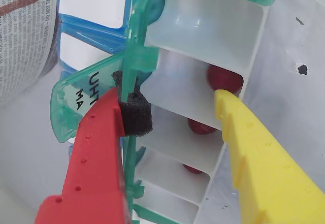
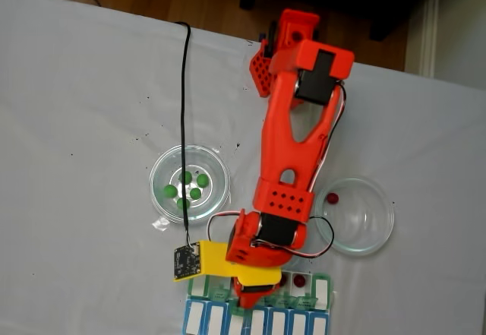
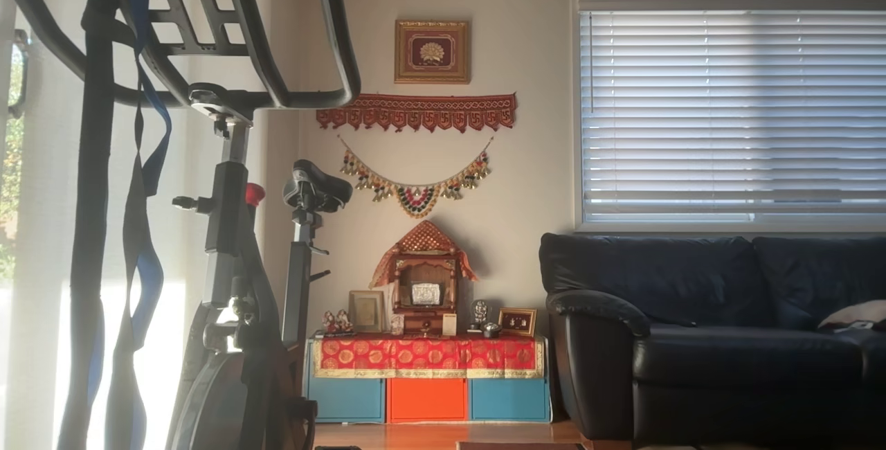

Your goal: Sort medicines into box.

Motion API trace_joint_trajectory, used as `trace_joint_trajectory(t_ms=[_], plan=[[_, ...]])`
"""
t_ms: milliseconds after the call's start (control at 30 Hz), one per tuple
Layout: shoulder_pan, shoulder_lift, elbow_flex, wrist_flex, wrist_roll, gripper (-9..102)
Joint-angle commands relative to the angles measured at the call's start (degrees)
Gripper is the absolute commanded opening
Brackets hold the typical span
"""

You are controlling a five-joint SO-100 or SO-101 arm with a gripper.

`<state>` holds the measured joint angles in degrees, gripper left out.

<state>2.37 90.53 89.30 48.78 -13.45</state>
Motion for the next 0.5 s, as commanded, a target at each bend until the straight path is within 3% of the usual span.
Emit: trace_joint_trajectory(t_ms=[0, 67, 200, 467], plan=[[0.09, 7.29, -0.44, -0.35, -0.44, 23], [0.09, 8.26, -0.26, 0.44, -0.44, 20], [-0.97, 9.4, -2.81, 6.15, -0.44, 1], [-1.05, 7.56, -27.16, 37.18, 0.7, 1]])
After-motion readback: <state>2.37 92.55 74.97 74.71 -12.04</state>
